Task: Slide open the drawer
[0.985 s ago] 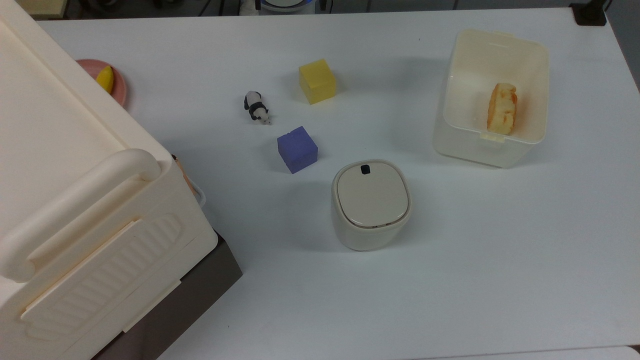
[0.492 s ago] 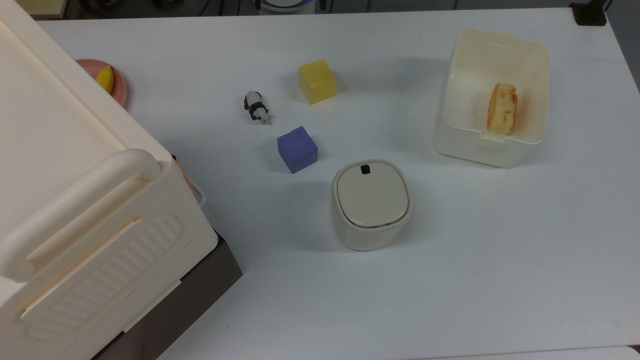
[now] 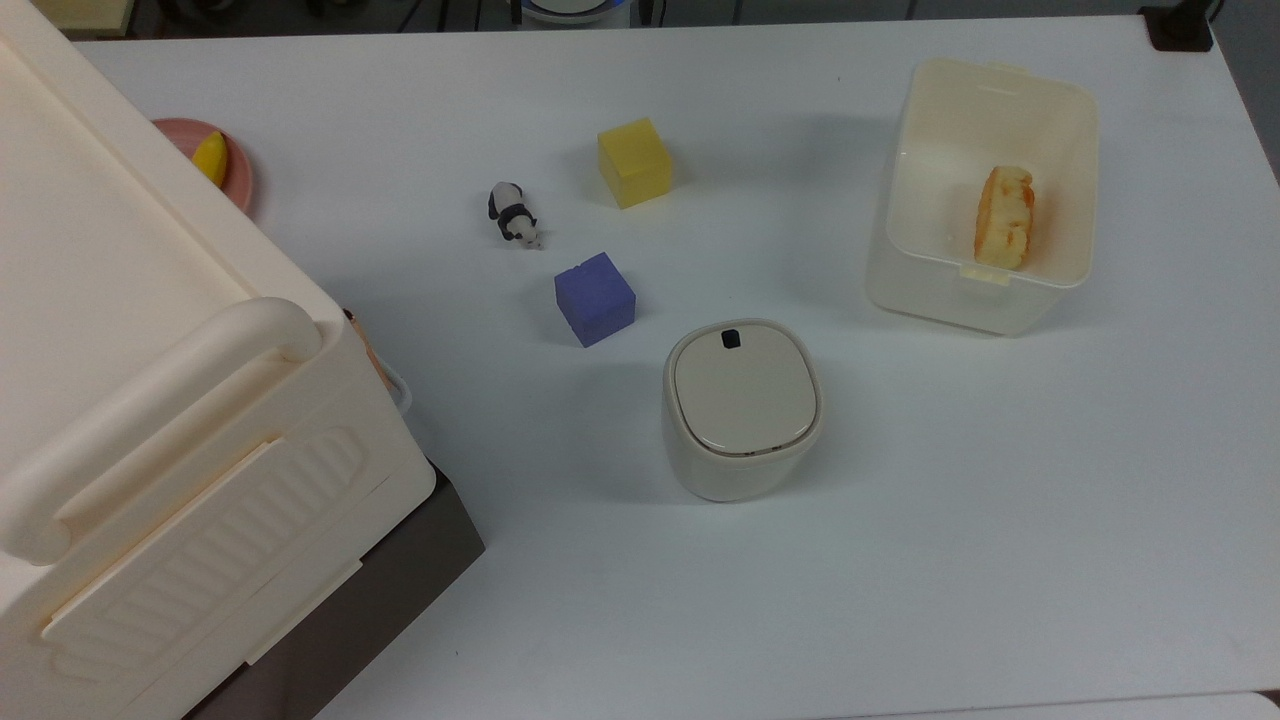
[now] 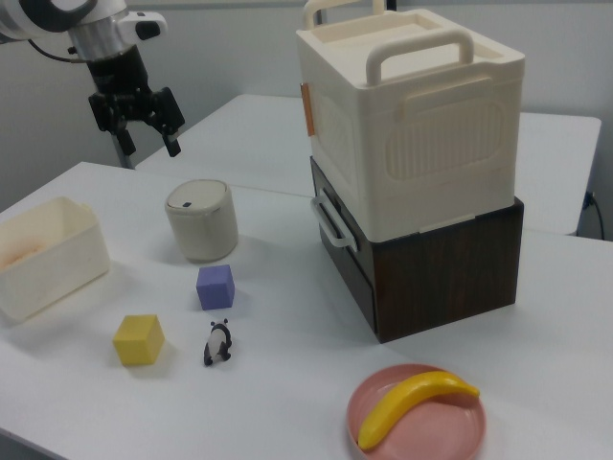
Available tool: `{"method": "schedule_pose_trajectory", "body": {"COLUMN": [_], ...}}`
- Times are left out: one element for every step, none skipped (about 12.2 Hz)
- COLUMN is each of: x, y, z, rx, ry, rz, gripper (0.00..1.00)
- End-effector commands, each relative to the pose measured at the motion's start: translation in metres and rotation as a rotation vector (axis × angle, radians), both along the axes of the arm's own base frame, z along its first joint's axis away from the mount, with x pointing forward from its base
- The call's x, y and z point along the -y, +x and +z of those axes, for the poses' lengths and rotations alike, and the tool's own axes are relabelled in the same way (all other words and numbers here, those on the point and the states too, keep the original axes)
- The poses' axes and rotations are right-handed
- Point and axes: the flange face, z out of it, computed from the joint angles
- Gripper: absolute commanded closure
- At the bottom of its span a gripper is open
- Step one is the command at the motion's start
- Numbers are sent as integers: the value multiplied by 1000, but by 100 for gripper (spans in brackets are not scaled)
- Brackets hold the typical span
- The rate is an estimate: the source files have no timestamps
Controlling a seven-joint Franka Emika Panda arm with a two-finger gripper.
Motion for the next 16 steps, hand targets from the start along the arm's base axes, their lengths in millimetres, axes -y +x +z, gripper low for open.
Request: {"method": "schedule_pose_trajectory", "body": {"x": [-2,-3,-2,-2,-1,3,5,8,15,21,27,33,37,39,41,43], "y": [-2,3,6,8,14,18,24,30,37,41,47,54,61,64,67,69], "z": [-6,-14,-18,-19,-27,-31,-35,-42,-51,-55,-64,-71,-78,-82,-87,-88], "rx": [-9,-23,-22,-11,-15,-17,-3,0,-6,2,1,4,20,30,30,35], "ry": [1,-3,-6,-10,-13,-22,-32,-31,-39,-50,-51,-75,-108,-130,-151,-168], "rz": [32,33,34,34,34,32,30,28,20,14,8,9,15,22,29,33], "gripper": [0,0,0,0,0,0,0,0,0,0,0,0,0,0,0,0]}}
